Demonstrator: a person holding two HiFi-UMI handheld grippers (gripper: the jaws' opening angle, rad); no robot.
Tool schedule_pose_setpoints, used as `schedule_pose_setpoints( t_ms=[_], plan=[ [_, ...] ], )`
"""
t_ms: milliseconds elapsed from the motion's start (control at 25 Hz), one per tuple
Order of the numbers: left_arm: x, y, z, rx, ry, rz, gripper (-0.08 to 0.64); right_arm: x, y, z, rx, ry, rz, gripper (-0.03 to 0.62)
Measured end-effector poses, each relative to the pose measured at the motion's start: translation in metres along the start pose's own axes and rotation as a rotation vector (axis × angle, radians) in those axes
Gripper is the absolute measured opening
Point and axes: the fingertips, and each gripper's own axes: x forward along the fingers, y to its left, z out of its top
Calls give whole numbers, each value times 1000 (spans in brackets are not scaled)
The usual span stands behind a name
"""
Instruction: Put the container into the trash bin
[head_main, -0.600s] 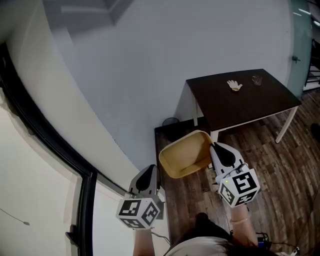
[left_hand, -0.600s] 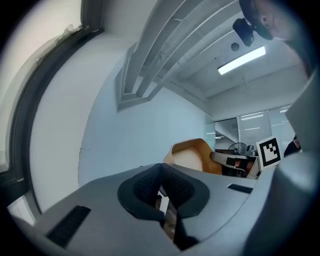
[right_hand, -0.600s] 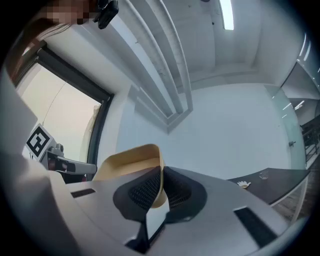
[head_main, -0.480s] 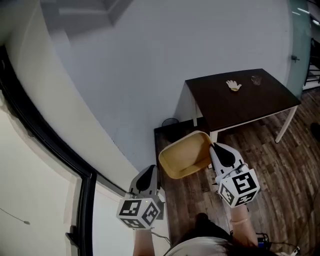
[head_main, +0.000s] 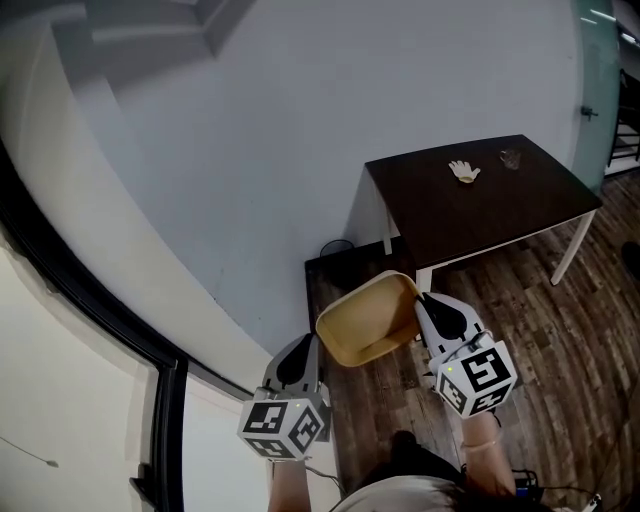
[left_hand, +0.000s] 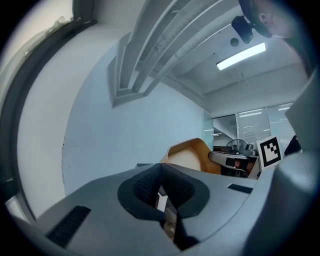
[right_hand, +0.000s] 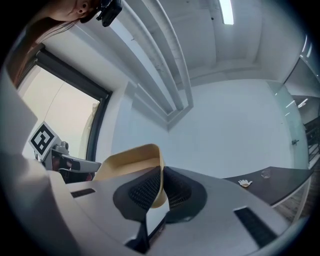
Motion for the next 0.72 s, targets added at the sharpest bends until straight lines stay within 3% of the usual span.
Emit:
schedule_pose_setpoints(
  t_ms=[720],
  plan=[
    [97, 29, -2, -12, 7, 40, 20, 75, -76, -20, 36, 27, -12, 21]
  ],
)
